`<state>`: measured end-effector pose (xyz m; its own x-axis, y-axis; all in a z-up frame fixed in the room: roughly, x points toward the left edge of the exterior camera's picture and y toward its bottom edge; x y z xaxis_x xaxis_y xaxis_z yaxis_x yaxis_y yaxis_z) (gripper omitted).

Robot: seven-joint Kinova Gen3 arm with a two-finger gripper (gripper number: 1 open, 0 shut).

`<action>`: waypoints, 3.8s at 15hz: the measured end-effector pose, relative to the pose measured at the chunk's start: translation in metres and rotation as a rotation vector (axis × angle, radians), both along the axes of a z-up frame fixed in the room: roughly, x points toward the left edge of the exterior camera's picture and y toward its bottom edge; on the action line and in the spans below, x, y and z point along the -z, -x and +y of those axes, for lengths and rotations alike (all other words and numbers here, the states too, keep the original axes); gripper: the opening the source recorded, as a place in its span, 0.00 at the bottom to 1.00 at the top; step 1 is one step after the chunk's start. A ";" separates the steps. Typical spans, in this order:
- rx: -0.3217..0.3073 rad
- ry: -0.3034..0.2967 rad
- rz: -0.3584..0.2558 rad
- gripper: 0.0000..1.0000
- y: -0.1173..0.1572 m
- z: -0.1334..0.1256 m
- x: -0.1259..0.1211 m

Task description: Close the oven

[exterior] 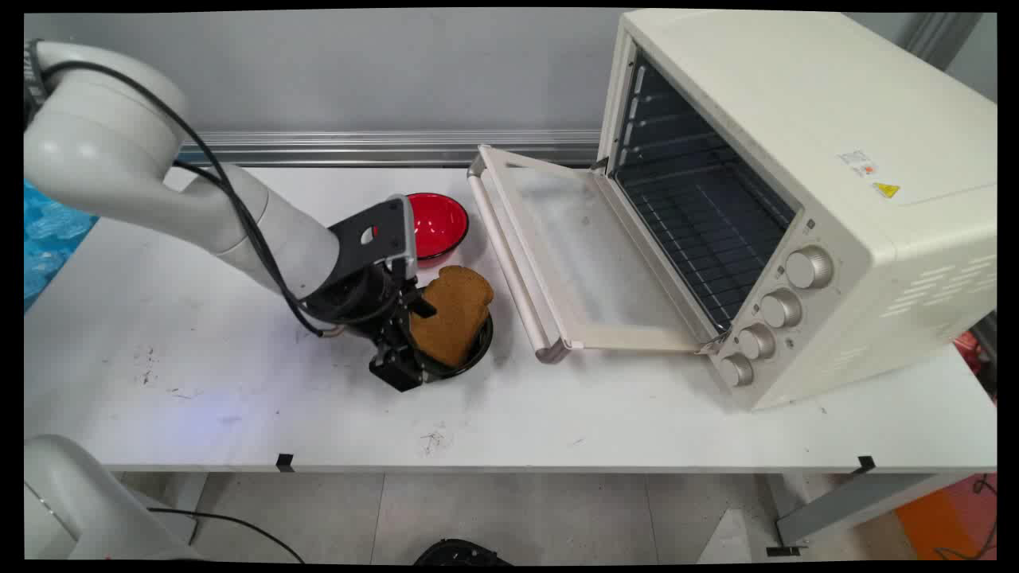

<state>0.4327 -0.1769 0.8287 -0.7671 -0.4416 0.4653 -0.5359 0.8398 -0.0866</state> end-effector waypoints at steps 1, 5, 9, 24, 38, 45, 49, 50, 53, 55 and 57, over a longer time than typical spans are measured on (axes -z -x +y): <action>-0.005 -0.002 0.002 1.00 0.000 -0.002 -0.004; -0.021 0.001 0.008 1.00 -0.004 -0.022 -0.027; -0.040 0.017 0.011 1.00 -0.016 -0.045 -0.045; -0.126 0.031 0.021 0.00 -0.065 -0.104 -0.059; -0.159 0.057 0.149 0.00 -0.049 -0.136 -0.006; -0.100 0.131 0.152 0.00 -0.050 -0.141 0.015; -0.076 0.166 0.156 0.00 -0.050 -0.140 0.024; -0.074 0.171 0.157 0.00 -0.050 -0.139 0.025; -0.069 0.189 0.164 0.00 -0.049 -0.135 0.031; -0.067 0.197 0.169 0.00 -0.048 -0.132 0.034; -0.066 0.203 0.174 0.00 -0.046 -0.130 0.035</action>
